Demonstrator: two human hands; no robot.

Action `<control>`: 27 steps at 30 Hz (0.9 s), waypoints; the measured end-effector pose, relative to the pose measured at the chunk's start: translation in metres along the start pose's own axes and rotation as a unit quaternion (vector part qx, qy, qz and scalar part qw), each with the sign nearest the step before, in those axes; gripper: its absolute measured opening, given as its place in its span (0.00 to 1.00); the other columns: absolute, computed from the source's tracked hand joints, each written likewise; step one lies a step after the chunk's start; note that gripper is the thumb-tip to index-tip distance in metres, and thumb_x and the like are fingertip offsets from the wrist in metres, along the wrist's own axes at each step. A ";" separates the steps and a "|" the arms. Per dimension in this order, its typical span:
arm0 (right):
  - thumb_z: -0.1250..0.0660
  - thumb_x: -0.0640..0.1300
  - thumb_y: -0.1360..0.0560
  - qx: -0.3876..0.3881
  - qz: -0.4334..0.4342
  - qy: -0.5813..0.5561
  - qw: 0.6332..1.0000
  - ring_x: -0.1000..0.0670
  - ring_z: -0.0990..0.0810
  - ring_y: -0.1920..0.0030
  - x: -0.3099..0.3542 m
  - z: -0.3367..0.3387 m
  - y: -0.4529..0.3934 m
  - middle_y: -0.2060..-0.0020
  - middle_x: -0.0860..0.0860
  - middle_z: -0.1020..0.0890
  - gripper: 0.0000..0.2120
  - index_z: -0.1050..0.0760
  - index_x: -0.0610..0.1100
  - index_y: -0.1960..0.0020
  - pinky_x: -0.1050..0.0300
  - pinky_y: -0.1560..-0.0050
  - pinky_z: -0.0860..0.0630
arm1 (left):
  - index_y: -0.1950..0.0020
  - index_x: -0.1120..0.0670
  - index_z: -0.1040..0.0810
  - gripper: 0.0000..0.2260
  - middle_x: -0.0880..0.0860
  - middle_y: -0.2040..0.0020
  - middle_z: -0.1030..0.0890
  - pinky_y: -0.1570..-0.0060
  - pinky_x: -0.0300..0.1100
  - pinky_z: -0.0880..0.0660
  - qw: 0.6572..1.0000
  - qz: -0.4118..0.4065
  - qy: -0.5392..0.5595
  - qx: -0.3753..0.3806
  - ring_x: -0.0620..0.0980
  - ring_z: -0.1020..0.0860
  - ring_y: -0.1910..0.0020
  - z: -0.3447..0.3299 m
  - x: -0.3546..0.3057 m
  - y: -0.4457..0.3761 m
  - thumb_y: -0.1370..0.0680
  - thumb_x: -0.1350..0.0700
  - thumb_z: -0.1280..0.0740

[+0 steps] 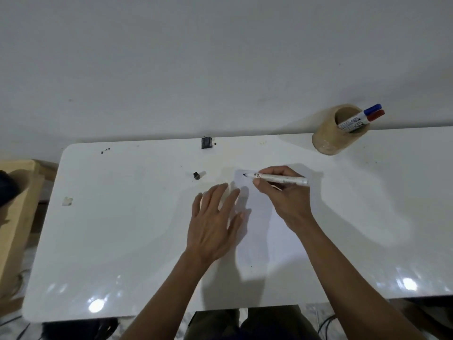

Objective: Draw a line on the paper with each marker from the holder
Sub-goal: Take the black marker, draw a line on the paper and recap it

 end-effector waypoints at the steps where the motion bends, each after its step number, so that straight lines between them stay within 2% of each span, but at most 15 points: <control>1: 0.21 0.33 0.31 0.003 0.004 0.012 1.000 0.51 0.13 0.59 -0.001 -0.002 -0.005 0.60 0.48 0.13 0.08 0.17 0.39 0.56 0.57 0.55 0.16 | 0.24 0.48 0.33 0.23 0.54 0.24 0.30 0.29 0.62 0.33 1.000 0.004 -0.019 0.015 0.58 0.32 0.26 -0.005 0.000 0.001 0.18 0.41 0.44; 3: 0.19 0.34 0.32 0.006 0.014 0.036 0.999 0.54 0.14 0.61 -0.005 -0.006 -0.014 0.62 0.51 0.13 0.08 0.17 0.43 0.58 0.60 0.60 0.18 | 0.22 0.47 0.36 0.25 0.53 0.21 0.34 0.27 0.65 0.38 0.998 0.018 -0.050 0.038 0.58 0.36 0.23 -0.013 0.002 0.003 0.17 0.40 0.45; 5: 0.19 0.35 0.32 0.013 0.025 0.050 0.998 0.53 0.16 0.64 -0.009 -0.010 -0.021 0.63 0.48 0.13 0.07 0.17 0.41 0.60 0.60 0.64 0.19 | 0.21 0.45 0.38 0.25 0.51 0.19 0.37 0.26 0.65 0.42 0.996 0.034 -0.065 0.050 0.58 0.38 0.22 -0.019 0.004 0.006 0.17 0.39 0.46; 7: 0.19 0.36 0.32 0.018 0.032 0.062 0.997 0.51 0.17 0.66 -0.014 -0.013 -0.027 0.64 0.45 0.13 0.07 0.18 0.38 0.60 0.58 0.65 0.20 | 0.21 0.44 0.38 0.25 0.51 0.19 0.37 0.25 0.64 0.44 0.995 0.044 -0.069 0.052 0.57 0.39 0.21 -0.022 0.006 0.007 0.17 0.38 0.46; 11: 0.19 0.38 0.31 0.019 0.026 0.085 0.996 0.53 0.17 0.66 -0.024 -0.016 -0.036 0.65 0.48 0.13 0.08 0.18 0.41 0.62 0.59 0.66 0.21 | 0.20 0.43 0.40 0.26 0.51 0.19 0.38 0.22 0.63 0.47 0.995 0.047 -0.075 0.047 0.56 0.42 0.19 -0.023 0.006 0.009 0.17 0.38 0.47; 18: 0.19 0.39 0.31 0.016 0.042 0.115 0.992 0.45 0.14 0.62 -0.032 -0.016 -0.039 0.63 0.48 0.13 0.07 0.17 0.39 0.61 0.55 0.63 0.19 | 0.22 0.45 0.35 0.26 0.53 0.20 0.35 0.24 0.64 0.45 0.996 0.039 -0.081 0.021 0.57 0.38 0.21 -0.023 0.006 0.009 0.18 0.38 0.44; 27: 0.20 0.39 0.30 0.020 0.040 0.126 0.991 0.54 0.17 0.65 -0.032 -0.017 -0.041 0.64 0.49 0.13 0.07 0.18 0.39 0.61 0.60 0.65 0.21 | 0.22 0.45 0.33 0.26 0.54 0.21 0.33 0.24 0.65 0.43 0.995 0.032 -0.090 -0.005 0.57 0.37 0.21 -0.025 0.007 0.008 0.19 0.38 0.43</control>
Point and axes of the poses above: each hand's wrist, its own y-axis away from the middle knuckle, its own z-axis out of the back of the hand, x = y × z, the point moved 2 cm from there along -y, towards the middle knuckle
